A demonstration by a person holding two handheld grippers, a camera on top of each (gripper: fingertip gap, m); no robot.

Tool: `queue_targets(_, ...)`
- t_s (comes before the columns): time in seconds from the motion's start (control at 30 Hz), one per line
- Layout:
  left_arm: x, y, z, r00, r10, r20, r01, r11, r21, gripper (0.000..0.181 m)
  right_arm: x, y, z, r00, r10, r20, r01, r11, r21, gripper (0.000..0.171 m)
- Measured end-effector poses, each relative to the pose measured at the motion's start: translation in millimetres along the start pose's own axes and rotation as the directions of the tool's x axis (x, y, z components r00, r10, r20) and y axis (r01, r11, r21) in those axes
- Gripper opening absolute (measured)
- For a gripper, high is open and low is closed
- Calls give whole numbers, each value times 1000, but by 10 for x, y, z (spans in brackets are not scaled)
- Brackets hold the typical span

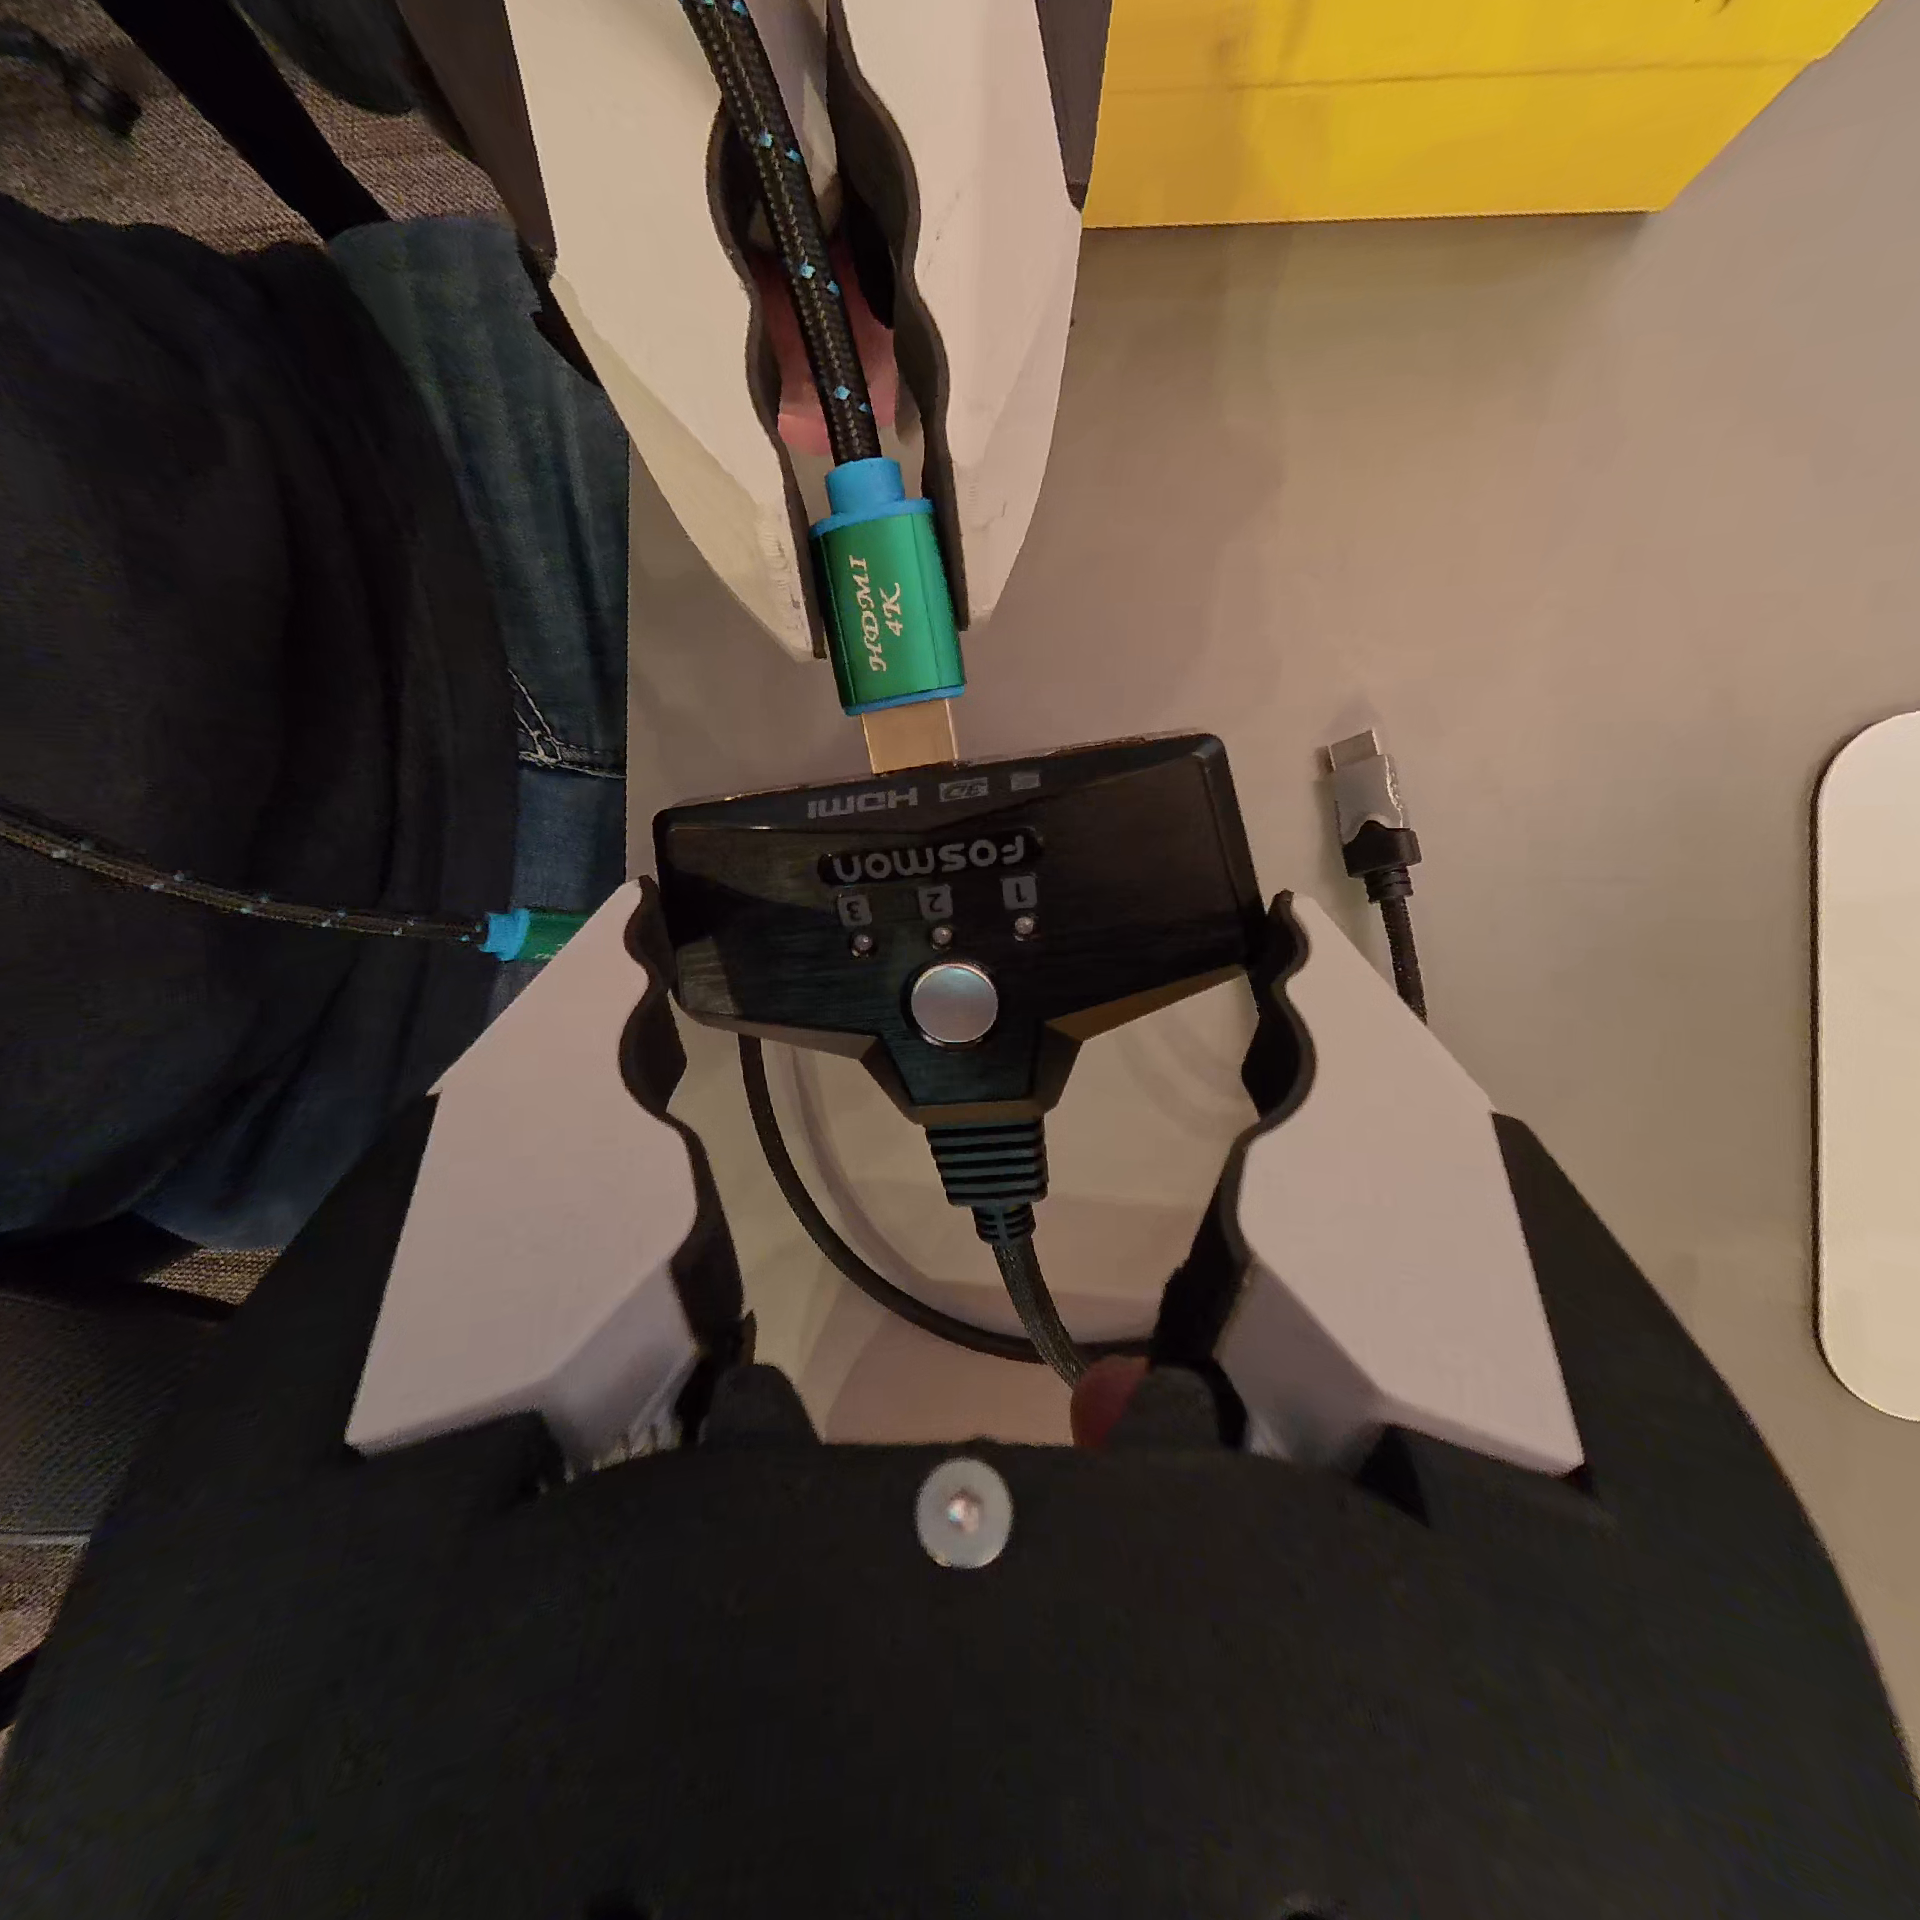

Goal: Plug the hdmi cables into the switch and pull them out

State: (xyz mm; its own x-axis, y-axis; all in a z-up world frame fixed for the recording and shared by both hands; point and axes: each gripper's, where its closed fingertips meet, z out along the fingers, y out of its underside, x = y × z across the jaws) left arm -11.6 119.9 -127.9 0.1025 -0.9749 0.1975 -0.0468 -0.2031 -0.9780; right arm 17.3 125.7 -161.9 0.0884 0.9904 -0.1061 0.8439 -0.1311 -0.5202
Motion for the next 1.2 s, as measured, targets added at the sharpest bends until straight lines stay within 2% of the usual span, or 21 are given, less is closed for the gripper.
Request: queue_targets(1.2, -23, -13, 6, 1000, 3, 26, -3, 1000, 0, 20, 23, -38, 14, 999, -20, -44, 18, 999, -30, 110)
